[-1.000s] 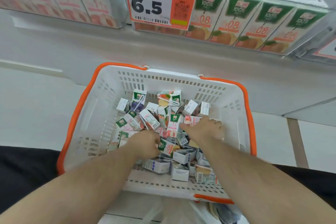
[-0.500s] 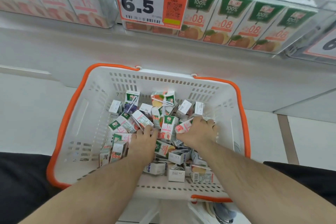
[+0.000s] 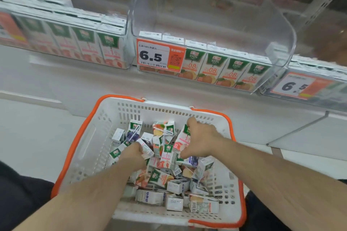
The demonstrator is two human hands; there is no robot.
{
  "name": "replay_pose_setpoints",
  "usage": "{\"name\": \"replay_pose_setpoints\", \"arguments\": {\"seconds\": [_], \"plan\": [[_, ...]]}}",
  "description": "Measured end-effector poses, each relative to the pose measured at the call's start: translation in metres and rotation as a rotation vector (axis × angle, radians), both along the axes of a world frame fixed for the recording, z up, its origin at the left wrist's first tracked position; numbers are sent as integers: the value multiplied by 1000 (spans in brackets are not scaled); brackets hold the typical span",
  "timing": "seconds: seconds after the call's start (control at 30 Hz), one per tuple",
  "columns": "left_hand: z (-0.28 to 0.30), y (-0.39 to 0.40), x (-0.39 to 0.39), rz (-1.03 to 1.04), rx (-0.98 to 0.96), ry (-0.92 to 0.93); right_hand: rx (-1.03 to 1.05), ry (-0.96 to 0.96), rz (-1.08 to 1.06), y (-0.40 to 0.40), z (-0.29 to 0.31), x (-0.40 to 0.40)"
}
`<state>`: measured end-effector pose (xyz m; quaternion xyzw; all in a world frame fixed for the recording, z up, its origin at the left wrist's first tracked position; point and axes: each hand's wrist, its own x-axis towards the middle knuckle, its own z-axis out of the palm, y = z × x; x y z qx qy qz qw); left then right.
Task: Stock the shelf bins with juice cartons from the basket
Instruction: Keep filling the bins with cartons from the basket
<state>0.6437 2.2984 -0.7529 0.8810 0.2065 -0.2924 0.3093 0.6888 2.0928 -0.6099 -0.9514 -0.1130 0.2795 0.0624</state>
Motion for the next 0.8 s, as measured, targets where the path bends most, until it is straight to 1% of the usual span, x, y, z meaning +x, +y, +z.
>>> {"name": "replay_pose_setpoints", "arguments": {"seconds": [0.1,0.2,0.37,0.47,0.57,0.63,0.7,0.73,0.77,0.8], "plan": [[47,12,30,116,-286,-109,36,-56,-14,1,41,8],[109,19,59,137,-532,-192,120,-90,3,3,82,12],[208,36,71,121,-813,-234,493,-104,-80,10,126,12],[241,51,60,124,-1017,-202,572,-231,-6,24,132,5],[244,60,55,208,-1212,-192,618,-298,42,33,129,-4],[246,60,56,250,-1273,-209,621,-351,107,36,125,-6],[253,54,57,300,-1250,-226,646,-386,143,39,123,-5],[257,52,57,287,-1207,-231,659,-404,144,40,122,-4],[261,49,55,227,-1131,-235,671,-434,145,41,120,-2],[260,50,54,108,-1032,-256,673,-479,150,42,118,-1]]}}
